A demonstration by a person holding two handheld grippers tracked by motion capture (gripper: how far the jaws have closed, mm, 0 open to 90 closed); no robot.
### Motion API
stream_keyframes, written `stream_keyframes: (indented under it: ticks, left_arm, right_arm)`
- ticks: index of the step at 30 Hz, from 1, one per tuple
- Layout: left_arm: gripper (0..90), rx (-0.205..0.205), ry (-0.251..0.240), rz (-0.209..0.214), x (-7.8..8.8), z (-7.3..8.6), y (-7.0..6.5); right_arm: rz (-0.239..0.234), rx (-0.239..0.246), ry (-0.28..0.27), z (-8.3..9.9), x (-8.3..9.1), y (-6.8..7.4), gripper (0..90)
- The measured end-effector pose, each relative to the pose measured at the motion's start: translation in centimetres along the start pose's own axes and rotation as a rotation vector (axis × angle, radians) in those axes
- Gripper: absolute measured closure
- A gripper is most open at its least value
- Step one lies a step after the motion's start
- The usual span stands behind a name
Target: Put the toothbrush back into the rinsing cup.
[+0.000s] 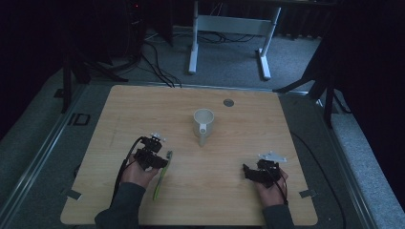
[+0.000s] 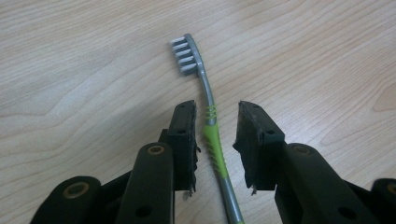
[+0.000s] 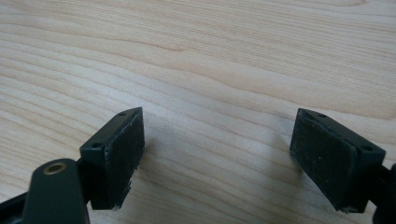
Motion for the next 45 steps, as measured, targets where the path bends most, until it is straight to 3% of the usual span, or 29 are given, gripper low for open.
stream_keyframes:
  ticks: [8,15,30,45]
  left_arm:
    - [69.5,0.011,0.036,0.012,-0.1,-0.1,-0.1]
    - [68.5,0.008,0.101,0.022,-0.7,-0.1,-0.6]
    - [67.6,0.011,0.181,-0.031,-1.7,-0.3,-0.8]
    - [70.5,-0.010,0.268,-0.063,-2.9,0.0,-0.9]
  right_arm:
    - [-0.001,0.001,0.000,0.0,0.0,0.0,17.7]
    - [-0.001,0.003,-0.001,0.0,0.0,0.0,17.7]
    - [-0.002,0.003,-0.001,0.0,0.0,0.0,17.7]
    - [-0.002,0.003,-0.001,0.0,0.0,0.0,17.7]
Point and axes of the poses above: each handheld gripper's, and its own axes: x roughly backward along the jaws, z roughly out of its underside, y roughly to its left, the point moved 7 cm from there along -x, roughly forward along the jaws, and after that the axes turned 10 degrees about y, right-handed, at the moved point
